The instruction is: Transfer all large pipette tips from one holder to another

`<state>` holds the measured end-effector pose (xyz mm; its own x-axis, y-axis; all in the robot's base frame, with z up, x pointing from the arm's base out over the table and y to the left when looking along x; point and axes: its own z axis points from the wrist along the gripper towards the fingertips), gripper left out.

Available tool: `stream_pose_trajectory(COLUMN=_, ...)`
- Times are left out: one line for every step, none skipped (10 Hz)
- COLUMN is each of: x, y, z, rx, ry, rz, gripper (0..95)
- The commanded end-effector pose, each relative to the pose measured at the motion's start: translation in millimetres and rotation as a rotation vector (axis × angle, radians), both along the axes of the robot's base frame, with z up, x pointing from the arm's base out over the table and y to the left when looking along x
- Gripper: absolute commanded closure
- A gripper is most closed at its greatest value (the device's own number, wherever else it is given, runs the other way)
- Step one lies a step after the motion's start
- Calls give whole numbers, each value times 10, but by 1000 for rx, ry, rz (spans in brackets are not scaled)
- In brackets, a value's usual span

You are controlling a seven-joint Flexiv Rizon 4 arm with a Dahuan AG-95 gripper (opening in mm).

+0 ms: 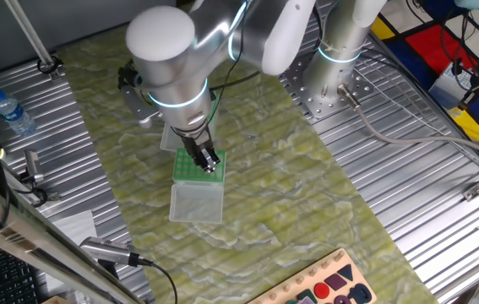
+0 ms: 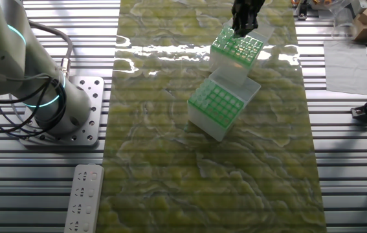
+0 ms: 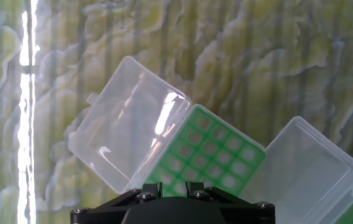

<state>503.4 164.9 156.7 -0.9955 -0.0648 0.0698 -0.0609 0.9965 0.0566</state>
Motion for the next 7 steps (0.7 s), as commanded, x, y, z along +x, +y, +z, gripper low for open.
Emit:
stream_pose_trajectory(x=-24, y=-17, z=-27, rx=0, ry=-10, rz=-4, gripper=760)
stream_pose_trajectory(x=-26, y=-15, z=-33, rx=-1, ry=-10, rz=-6, gripper=760)
stream_pose_trajectory(x=-30, y=-11, z=-39, rx=0, ry=-10, rz=-8, gripper=760)
stream_pose_trajectory(x=-43, y=-3, z=-49, rx=0, ry=-12, rz=-12, gripper=760)
stream_pose_trajectory(x=-51, y=5, z=-57, rx=0, ry=-13, rz=-15, gripper=760)
stream_pose_trajectory(x=-58, y=16, z=-65, rx=-1, ry=-13, rz=-16, gripper=760)
stream_pose_trajectory(x=-79, y=20, z=-82, rx=-1, ry=-15, rz=-16, gripper=760)
